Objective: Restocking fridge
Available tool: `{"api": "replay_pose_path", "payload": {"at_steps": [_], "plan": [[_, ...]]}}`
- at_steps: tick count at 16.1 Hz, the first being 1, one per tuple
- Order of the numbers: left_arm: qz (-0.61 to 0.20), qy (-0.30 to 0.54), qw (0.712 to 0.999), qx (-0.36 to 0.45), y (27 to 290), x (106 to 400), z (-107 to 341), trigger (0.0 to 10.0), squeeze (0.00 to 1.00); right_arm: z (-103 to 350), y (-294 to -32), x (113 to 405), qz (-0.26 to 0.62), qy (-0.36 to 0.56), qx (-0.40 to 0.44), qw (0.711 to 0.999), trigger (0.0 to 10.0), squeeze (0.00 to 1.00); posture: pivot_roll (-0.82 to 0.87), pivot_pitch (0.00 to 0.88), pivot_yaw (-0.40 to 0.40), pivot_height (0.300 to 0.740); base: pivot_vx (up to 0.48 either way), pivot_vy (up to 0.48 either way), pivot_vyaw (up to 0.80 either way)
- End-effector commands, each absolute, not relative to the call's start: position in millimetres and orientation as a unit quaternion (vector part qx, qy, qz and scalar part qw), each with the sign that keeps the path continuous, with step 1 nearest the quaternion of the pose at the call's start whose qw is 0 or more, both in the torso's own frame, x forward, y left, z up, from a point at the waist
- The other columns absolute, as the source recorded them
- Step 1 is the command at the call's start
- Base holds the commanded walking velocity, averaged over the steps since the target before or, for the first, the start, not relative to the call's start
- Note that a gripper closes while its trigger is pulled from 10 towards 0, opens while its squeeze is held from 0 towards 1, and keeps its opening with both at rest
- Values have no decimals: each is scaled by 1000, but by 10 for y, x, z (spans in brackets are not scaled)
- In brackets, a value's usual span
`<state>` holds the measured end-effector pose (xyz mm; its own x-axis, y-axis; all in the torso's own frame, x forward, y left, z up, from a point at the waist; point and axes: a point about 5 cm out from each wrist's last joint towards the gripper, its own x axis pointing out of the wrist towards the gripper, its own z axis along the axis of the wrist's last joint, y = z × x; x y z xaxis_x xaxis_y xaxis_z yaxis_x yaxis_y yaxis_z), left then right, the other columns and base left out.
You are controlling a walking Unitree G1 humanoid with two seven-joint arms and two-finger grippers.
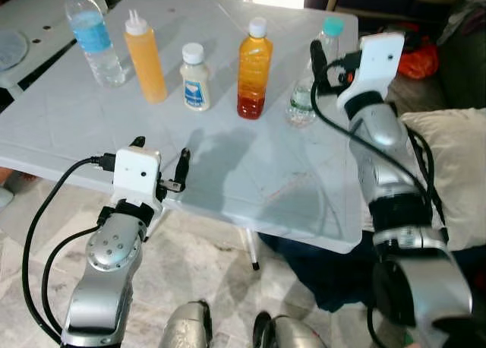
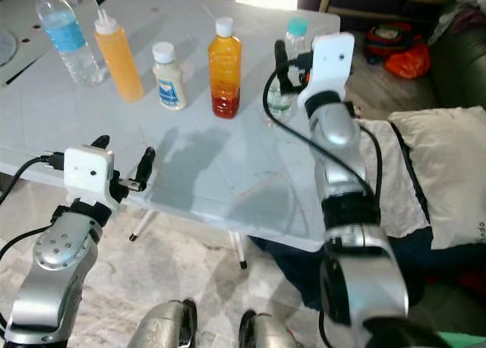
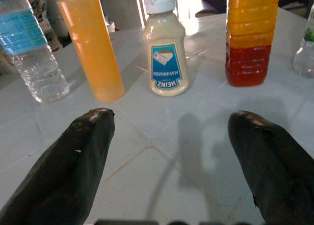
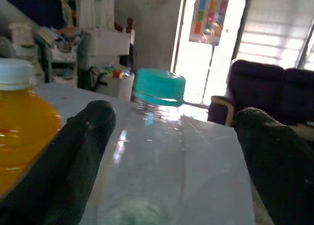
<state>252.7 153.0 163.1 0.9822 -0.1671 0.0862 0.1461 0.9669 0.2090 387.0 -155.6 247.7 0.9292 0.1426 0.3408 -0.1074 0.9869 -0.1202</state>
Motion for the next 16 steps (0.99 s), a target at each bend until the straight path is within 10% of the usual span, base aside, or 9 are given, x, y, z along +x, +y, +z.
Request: {"api": "replay_pose_path", "payload": {"at_steps": [1, 5, 6, 16], "plan": [[-84, -55, 989, 107, 1546, 2507, 1683, 10000, 0, 2610, -1562, 3907, 64, -197, -52, 977, 10000, 0, 220, 164, 6, 740, 0, 0, 0], [-81, -47, 989, 112, 1608, 2478, 1679, 10000, 0, 2683, -1522, 4021, 77, -190, -54, 977, 10000, 0, 227, 169, 6, 740, 0, 0, 0], [-81, -47, 989, 112, 1603, 2480, 1680, 10000, 0, 2707, -1519, 4045, 82, -186, -48, 978, 0, 0, 227, 170, 4, 740, 0, 0, 0], [-81, -44, 989, 115, 1553, 2516, 1677, 10000, 0, 2647, -1421, 4113, 121, -159, -71, 977, 0, 0, 219, 170, -5, 740, 0, 0, 0]]}}
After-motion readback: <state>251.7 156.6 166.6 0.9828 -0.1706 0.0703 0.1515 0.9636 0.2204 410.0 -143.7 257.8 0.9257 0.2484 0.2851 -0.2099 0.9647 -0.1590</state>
